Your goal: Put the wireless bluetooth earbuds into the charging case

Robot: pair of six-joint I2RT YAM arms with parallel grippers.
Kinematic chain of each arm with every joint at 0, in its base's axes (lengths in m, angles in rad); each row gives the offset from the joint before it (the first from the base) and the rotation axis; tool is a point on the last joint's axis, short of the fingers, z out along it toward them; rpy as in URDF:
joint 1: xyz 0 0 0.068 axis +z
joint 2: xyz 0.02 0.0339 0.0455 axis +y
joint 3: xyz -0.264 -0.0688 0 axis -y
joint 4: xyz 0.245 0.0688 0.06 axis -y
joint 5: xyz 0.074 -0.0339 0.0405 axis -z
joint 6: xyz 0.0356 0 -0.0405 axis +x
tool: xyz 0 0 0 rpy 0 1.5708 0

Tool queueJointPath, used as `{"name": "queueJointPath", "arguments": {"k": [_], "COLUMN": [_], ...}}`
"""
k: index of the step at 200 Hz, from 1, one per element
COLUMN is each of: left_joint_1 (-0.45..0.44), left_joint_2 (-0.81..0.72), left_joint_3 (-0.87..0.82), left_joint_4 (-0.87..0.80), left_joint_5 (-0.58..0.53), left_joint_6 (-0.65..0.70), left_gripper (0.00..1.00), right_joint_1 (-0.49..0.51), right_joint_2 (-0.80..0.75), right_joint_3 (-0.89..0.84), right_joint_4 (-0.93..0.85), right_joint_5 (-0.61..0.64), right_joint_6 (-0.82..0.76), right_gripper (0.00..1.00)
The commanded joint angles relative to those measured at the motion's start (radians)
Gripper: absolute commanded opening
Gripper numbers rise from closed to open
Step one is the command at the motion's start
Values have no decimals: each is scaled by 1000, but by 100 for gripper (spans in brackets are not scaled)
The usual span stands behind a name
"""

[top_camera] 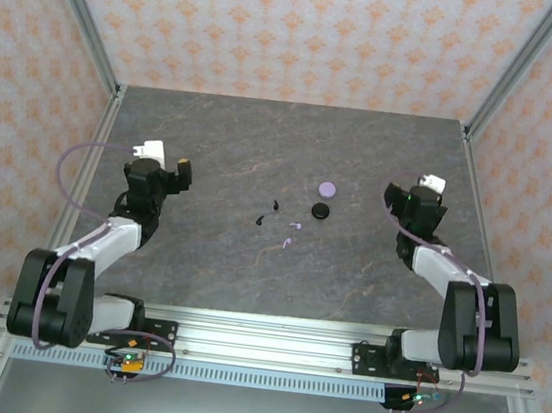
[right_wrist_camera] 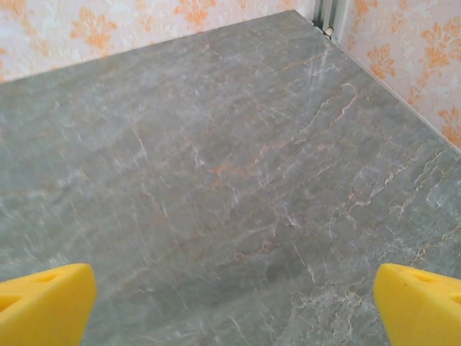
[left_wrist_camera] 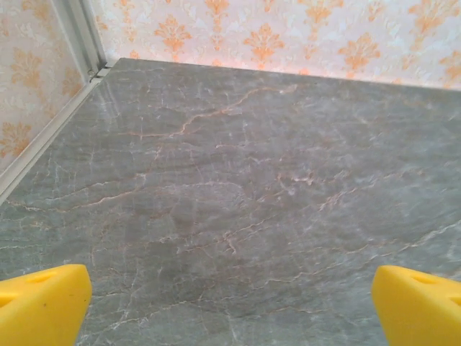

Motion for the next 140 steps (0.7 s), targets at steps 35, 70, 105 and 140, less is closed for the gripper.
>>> {"name": "queueJointPath", "arguments": {"k": [35,70,105,140], "left_joint_1": [-7,-61,-149,-190], "left_joint_2": [-35,13,70,85], "left_joint_3": [254,340,416,434], "left_joint_4": [-518,-659,-797,-849], "left_joint_5": [177,288,316,332], "left_joint_6": [-189,-249,-243,-251], "left_gripper": [100,100,100,100], "right_joint_1": [-4,37,136,218], "right_joint_2": [29,119,194,262], "right_joint_3": [242,358,423,464], "right_joint_4": [-589,-722,-785,-799], "right_joint_5": [-154,-360,-398,-423], "right_joint_6": [232,250,235,214], "right_gripper": [99,99,100,89]}}
